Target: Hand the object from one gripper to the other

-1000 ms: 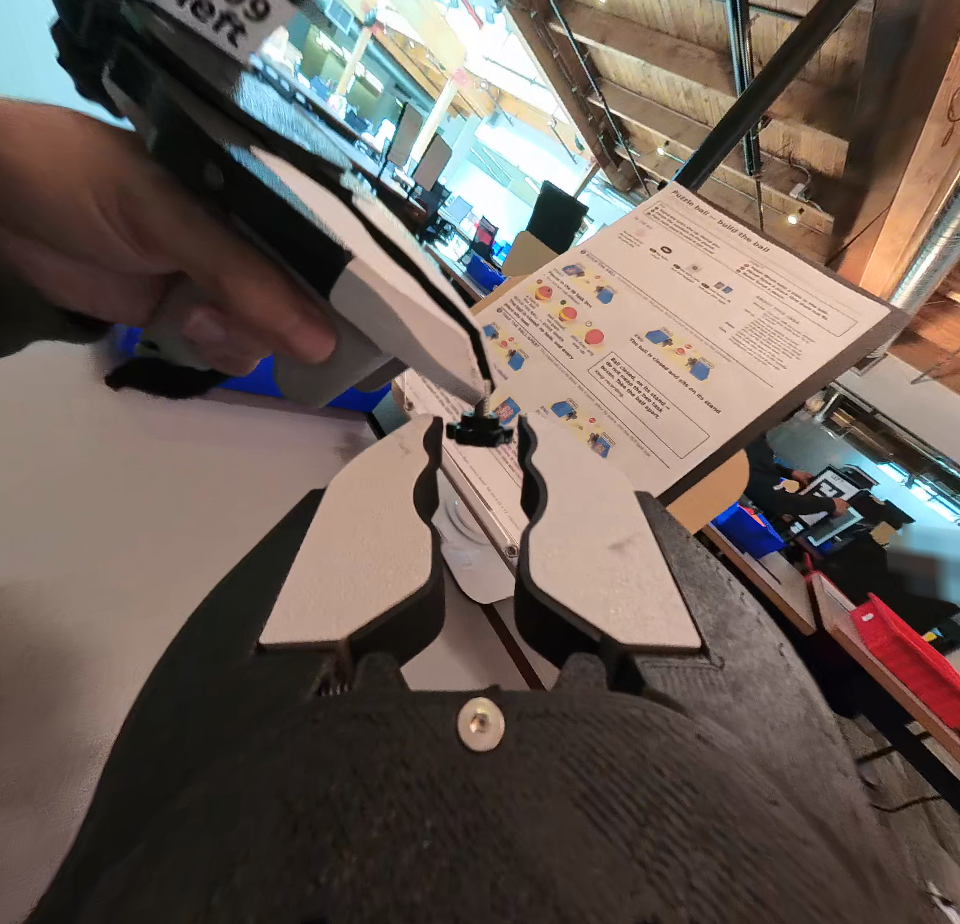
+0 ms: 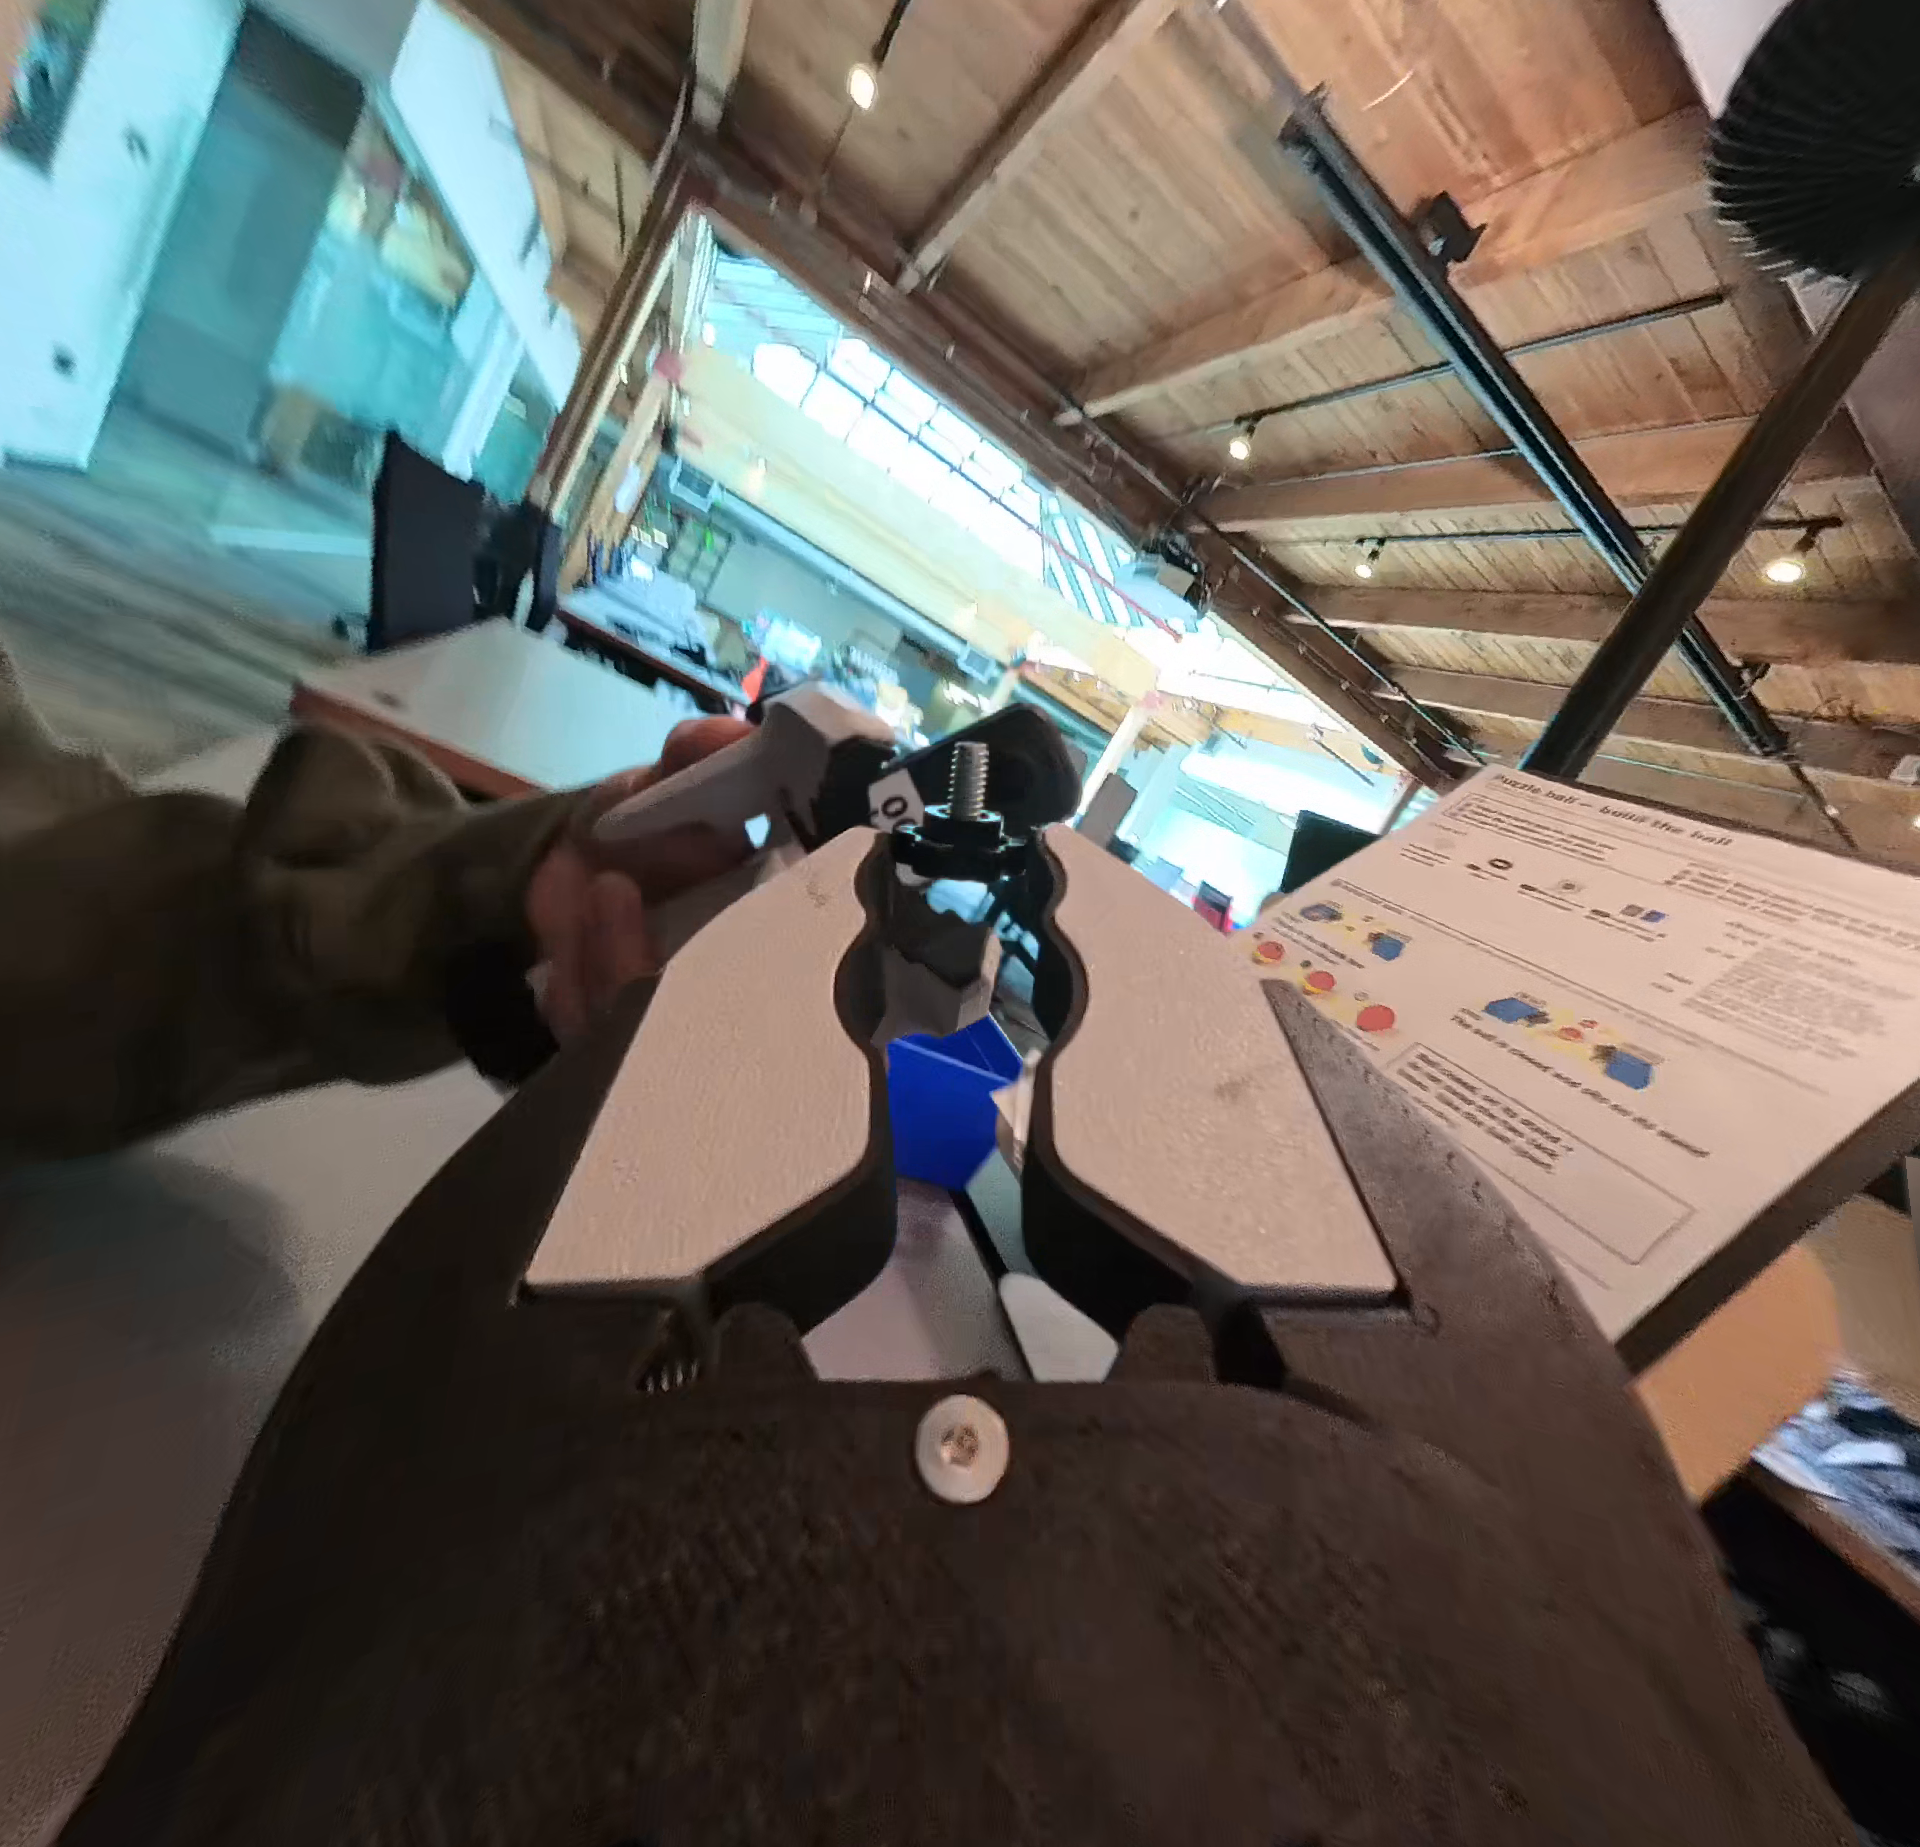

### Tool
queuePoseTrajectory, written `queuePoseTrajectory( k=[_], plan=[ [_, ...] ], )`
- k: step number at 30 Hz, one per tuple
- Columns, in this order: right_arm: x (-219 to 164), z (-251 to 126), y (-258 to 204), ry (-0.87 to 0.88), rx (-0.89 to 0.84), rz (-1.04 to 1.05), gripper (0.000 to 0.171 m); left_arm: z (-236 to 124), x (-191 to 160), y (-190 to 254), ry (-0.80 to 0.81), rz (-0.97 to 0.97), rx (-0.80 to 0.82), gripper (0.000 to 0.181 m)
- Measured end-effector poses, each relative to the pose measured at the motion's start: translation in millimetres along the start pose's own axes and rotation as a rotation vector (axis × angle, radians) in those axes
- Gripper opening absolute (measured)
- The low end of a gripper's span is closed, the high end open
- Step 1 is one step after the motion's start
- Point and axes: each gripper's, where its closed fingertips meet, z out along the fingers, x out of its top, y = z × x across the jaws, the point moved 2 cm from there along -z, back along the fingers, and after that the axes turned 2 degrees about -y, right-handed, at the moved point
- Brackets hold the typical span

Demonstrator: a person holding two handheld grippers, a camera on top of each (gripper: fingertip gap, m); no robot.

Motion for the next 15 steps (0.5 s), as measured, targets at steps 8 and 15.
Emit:
queuePoseTrajectory(
  k=[8,15],
  plan=[
    [-7.3,0.9,-6.0,-0.092,0.012,-0.121,0.024,-10.3,3.5,-2.3,0.005,-0.015,0.022,0.019],
    [-5.8,1.0,-4.1,-0.078,-0.010,-0.140,0.024,-11.8,4.5,-3.4,0.014,-0.014,0.040,0.014]
  ],
)
